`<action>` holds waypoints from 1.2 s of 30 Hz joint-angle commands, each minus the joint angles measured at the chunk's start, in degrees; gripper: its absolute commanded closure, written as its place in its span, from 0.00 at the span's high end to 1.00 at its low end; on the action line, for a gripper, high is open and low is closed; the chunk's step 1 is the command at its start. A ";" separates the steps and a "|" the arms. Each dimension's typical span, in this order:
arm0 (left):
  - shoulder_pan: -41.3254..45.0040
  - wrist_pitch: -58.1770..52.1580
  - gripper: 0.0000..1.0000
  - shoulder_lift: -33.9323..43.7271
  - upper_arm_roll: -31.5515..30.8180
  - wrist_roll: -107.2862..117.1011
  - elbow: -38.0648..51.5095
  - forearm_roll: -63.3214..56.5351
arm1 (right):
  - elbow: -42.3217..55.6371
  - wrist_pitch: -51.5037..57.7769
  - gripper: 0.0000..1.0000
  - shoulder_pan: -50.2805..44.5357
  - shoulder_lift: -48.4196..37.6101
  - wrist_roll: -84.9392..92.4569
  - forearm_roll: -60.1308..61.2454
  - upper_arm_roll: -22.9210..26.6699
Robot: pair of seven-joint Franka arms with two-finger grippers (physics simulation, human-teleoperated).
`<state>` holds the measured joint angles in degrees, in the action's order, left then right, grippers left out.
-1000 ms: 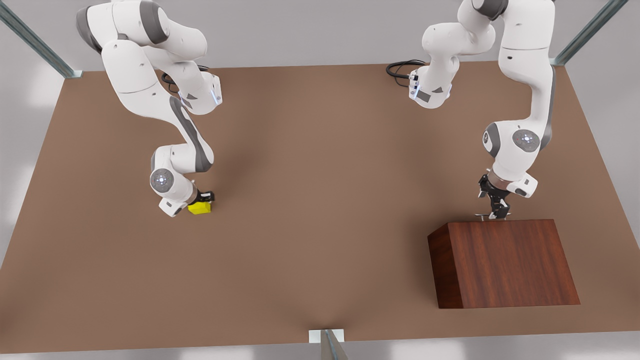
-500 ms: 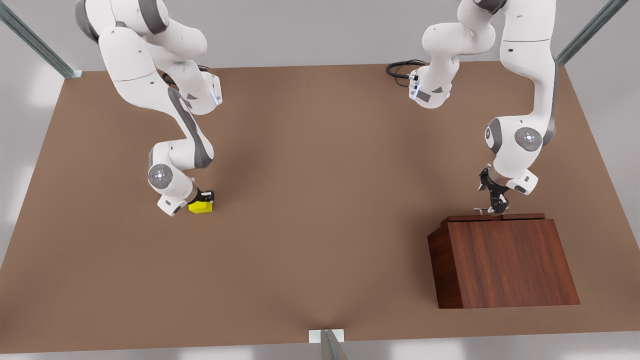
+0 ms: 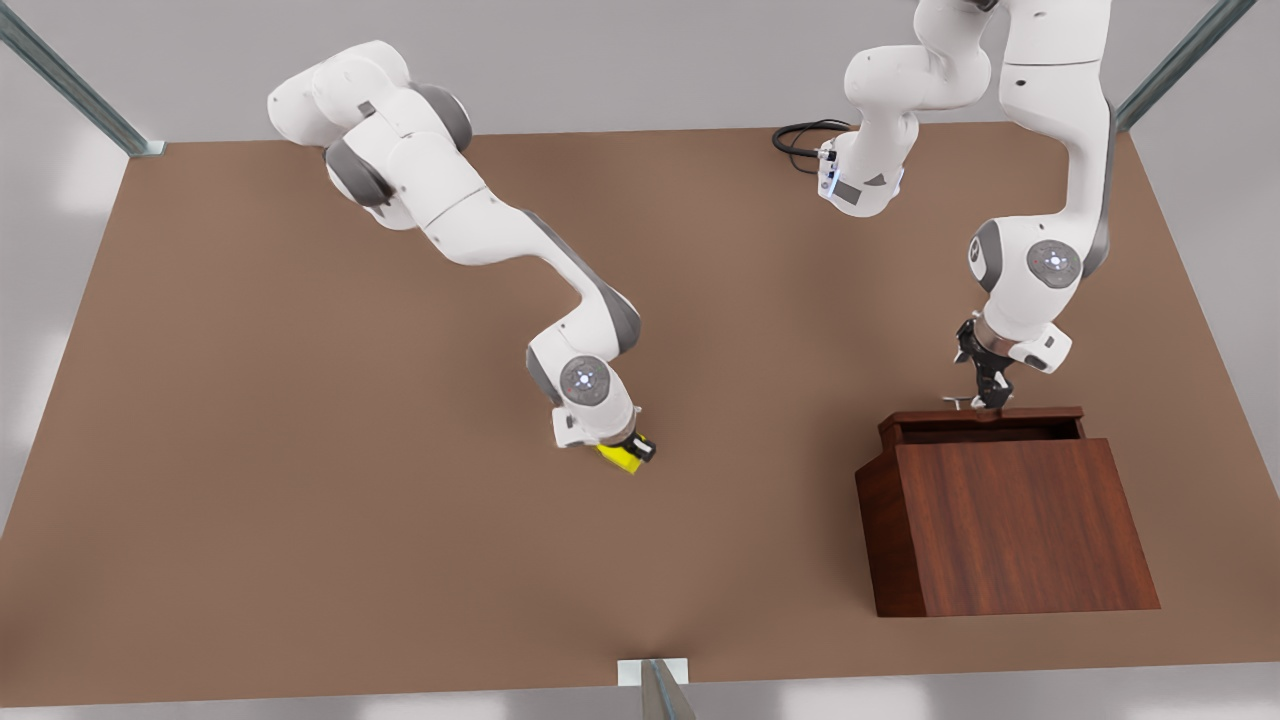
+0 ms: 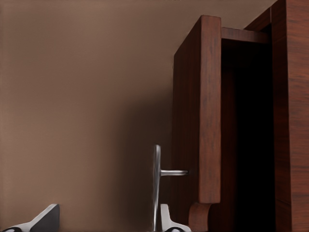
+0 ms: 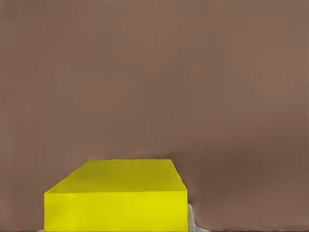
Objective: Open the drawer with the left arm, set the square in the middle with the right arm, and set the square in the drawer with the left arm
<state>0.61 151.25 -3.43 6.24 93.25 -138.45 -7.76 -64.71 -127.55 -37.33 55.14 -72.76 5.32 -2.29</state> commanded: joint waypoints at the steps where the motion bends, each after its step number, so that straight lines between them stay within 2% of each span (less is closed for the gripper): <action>1: 0.00 -0.08 1.00 0.00 0.00 0.00 -0.15 -0.42 | 1.34 -0.33 0.58 -0.55 1.02 -1.06 0.05 0.01; 6: 0.00 -0.17 1.00 2.55 0.09 0.00 -2.52 -0.51 | 11.80 -4.28 0.59 -9.16 9.54 -10.65 0.13 2.03; 10: 0.00 -0.61 1.00 3.43 0.44 0.00 -3.40 -0.59 | 13.12 -7.62 0.61 -11.89 11.83 -12.75 0.31 1.59; 11: 0.00 -0.61 1.00 3.87 0.53 0.00 -3.84 -0.59 | 13.30 -7.97 0.71 -12.42 12.19 -13.11 0.31 1.50; 12: 0.00 -0.61 1.00 4.05 0.79 0.00 -4.02 -0.59 | 13.30 -9.12 1.00 -13.04 12.36 -13.02 0.31 1.68; 21: 0.00 -1.49 1.00 6.95 0.79 0.00 -6.83 -0.68 | 12.33 -7.89 1.00 -13.04 9.73 -12.93 0.40 1.94; 23: 0.00 -1.49 1.00 7.56 0.79 0.00 -7.62 -0.59 | 10.84 -4.02 1.00 -13.04 5.07 -12.49 0.31 1.94; 25: 0.00 -1.57 1.00 8.00 0.79 0.00 -7.80 -0.68 | 0.92 -4.11 1.00 -10.32 -4.94 -8.81 -1.18 1.94; 28: 0.00 -2.28 1.00 8.62 0.79 0.00 -8.06 -0.68 | -21.23 -1.12 1.00 1.90 -26.56 13.24 -1.27 0.80; 29: 0.00 -2.37 1.00 8.88 0.79 0.00 -8.15 -0.68 | -26.77 2.56 1.00 7.70 -32.45 22.55 -1.36 0.18; 30: 0.00 -3.07 1.00 9.76 0.79 0.00 -8.50 -0.68 | -28.71 10.74 1.00 13.06 -36.94 33.90 -1.54 0.10; 33: 0.00 -7.72 1.00 13.10 0.79 0.00 -8.50 -0.77 | -31.09 16.19 1.00 28.00 -42.57 59.47 -2.50 0.18; 34: 0.00 -9.74 1.00 15.03 0.79 0.00 -8.41 -2.00 | -31.09 16.72 1.00 31.34 -43.18 68.70 -7.41 0.18; 36: 0.79 -12.47 1.00 18.11 0.62 -3.59 -7.97 -3.93 | -32.31 21.21 1.00 37.06 -45.64 71.79 -8.48 0.10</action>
<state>1.90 139.15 14.67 6.86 86.62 -145.97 -10.08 -97.95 -106.46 0.71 8.83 -0.67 -3.16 -2.20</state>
